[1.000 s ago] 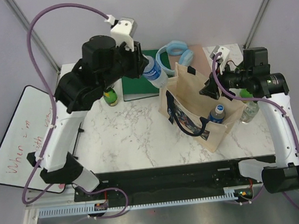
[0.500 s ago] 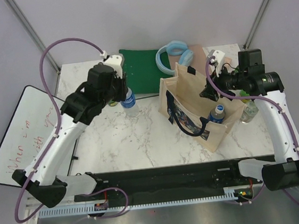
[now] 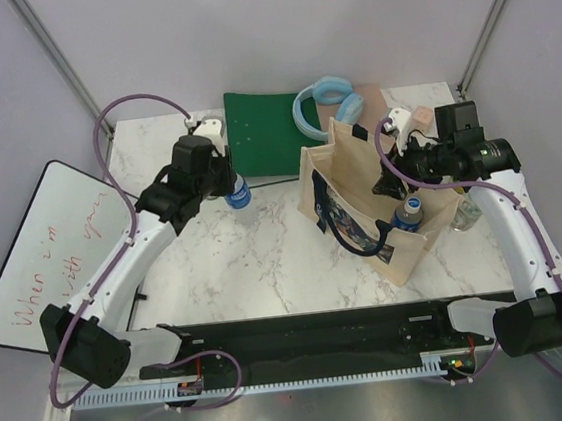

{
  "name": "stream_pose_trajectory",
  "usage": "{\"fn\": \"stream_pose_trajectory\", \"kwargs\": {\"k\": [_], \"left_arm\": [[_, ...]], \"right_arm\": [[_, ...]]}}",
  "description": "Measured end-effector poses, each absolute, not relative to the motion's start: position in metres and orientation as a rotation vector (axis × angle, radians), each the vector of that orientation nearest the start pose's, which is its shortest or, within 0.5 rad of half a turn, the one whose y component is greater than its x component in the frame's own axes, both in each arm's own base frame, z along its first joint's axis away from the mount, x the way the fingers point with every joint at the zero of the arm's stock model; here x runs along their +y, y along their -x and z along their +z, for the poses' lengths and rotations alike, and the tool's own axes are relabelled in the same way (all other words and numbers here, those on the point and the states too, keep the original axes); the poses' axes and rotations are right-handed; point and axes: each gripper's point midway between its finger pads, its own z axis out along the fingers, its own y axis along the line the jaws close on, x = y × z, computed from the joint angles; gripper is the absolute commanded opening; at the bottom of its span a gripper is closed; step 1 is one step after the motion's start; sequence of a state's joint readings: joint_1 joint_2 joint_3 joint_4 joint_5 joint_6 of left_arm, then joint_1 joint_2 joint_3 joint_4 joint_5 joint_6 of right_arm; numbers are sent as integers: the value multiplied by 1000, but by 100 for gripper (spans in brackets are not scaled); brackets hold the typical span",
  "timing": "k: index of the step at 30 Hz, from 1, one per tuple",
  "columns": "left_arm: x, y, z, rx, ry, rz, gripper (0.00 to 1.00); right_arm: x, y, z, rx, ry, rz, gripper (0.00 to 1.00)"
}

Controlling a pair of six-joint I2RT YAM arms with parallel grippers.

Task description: Take the beverage out of the canvas bag

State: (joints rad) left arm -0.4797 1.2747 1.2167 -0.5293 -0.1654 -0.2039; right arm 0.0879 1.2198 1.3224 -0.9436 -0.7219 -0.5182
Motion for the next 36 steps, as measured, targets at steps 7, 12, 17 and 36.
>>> {"fn": "stream_pose_trajectory", "kwargs": {"k": [7,12,17,36], "left_arm": [[-175,-370,235,2133,-225,-251,2],[-183,-376,217,2175,-261,-258,7],[-186,-377,209,2197,-290,-262,52],[-218,-341,343,1950,-240,-667,87]], "right_arm": [[124,-277,257,2006,995,615,60],[123,-275,256,2005,1016,609,60],[121,-275,254,2002,1033,594,64],[93,-265,267,2060,1146,397,63]]}}
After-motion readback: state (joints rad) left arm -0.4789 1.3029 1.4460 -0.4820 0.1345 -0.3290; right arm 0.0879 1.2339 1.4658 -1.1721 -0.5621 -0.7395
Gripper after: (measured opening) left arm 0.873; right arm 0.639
